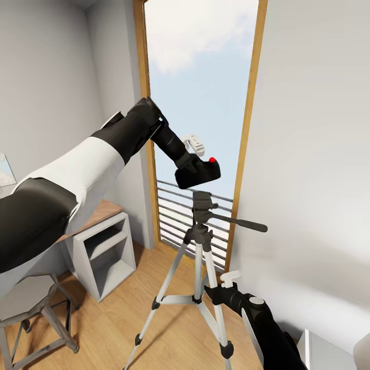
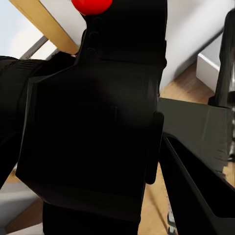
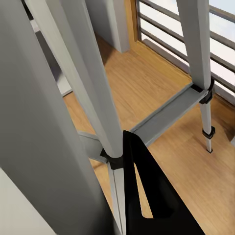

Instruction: Attach the digital camera to the camera tripod in the bedroom.

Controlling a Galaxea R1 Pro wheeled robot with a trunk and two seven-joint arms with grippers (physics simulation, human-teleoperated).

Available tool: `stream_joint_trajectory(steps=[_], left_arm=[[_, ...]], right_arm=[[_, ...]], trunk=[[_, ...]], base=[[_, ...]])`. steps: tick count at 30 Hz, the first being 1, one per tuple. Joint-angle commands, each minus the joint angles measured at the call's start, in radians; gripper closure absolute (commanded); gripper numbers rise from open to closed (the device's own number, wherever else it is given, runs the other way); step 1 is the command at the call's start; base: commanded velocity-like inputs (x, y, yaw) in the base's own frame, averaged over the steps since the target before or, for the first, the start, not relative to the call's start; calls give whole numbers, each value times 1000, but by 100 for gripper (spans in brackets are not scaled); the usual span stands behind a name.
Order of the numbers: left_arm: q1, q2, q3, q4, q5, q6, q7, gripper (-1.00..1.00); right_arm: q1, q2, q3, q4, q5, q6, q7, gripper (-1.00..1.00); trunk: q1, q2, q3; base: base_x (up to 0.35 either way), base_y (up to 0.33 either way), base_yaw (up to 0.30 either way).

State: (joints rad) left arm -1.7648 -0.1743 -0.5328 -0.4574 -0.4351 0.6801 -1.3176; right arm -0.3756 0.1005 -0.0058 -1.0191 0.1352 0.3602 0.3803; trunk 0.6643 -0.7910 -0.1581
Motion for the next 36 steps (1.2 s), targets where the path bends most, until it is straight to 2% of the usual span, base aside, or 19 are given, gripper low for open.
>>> stream_joint_trajectory(steps=[1, 7, 22, 36], left_arm=[[-1, 0, 0, -1, -7, 8, -15, 100], [-1, 0, 0, -1, -7, 7, -55, 100], [-1, 0, 0, 9, 10, 7, -98, 100], [-1, 0, -1, 23, 9, 6, -91, 100]], right_arm=[[0, 1, -2, 11, 38, -1, 5, 100], [0, 1, -2, 11, 38, -1, 5, 100], [0, 1, -2, 11, 38, -1, 5, 100], [0, 1, -2, 11, 38, -1, 5, 100]], trunk=[[0, -1, -2], [0, -1, -2], [0, -1, -2], [0, -1, -2]], base=[[0, 0, 0], [0, 0, 0], [0, 0, 0], [0, 0, 0]])
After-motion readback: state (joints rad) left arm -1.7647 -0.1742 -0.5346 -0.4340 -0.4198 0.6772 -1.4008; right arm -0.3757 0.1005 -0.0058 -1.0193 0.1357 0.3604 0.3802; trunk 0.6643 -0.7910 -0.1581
